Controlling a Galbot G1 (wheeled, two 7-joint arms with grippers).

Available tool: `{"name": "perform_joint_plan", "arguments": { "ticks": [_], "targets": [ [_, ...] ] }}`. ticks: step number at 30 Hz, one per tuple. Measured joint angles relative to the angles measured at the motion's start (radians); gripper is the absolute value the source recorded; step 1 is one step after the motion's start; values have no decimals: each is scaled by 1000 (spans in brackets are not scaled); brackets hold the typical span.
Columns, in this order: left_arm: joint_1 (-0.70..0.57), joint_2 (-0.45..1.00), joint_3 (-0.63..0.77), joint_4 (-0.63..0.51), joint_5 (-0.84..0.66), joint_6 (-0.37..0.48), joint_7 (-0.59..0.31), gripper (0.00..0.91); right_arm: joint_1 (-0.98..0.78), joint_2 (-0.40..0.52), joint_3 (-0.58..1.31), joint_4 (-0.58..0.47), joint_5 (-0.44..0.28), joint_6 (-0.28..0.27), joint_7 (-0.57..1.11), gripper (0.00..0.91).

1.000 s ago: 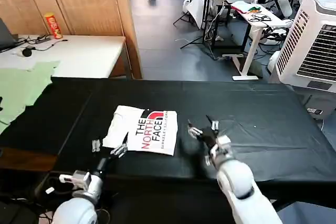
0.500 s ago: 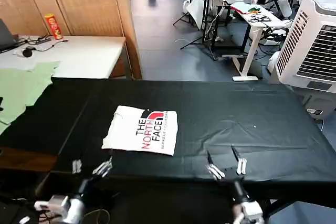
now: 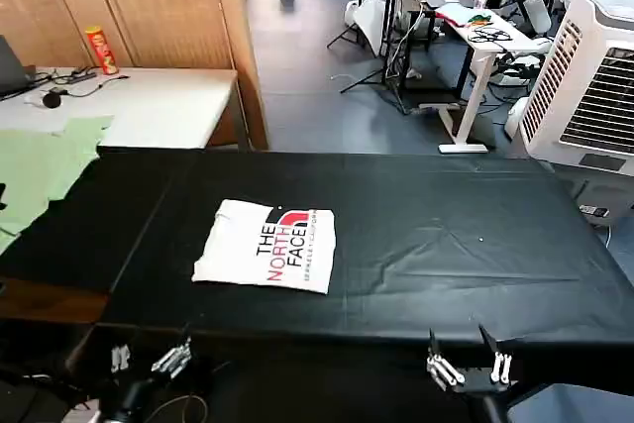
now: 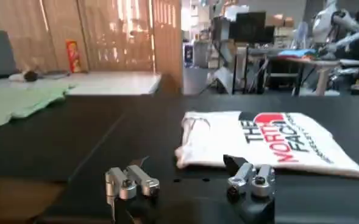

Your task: Fold and organize the clothes.

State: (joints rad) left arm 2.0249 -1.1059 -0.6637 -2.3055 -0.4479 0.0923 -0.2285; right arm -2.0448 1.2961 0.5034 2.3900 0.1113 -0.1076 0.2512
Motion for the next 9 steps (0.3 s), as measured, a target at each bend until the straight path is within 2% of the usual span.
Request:
{"name": "perform_joint_plan", "arguments": {
  "ticks": [9],
  "targets": [
    [14,-1,-5,-15,2,7,0,878,-23,0,6,12,-1,2,-3,878]
  ]
}}
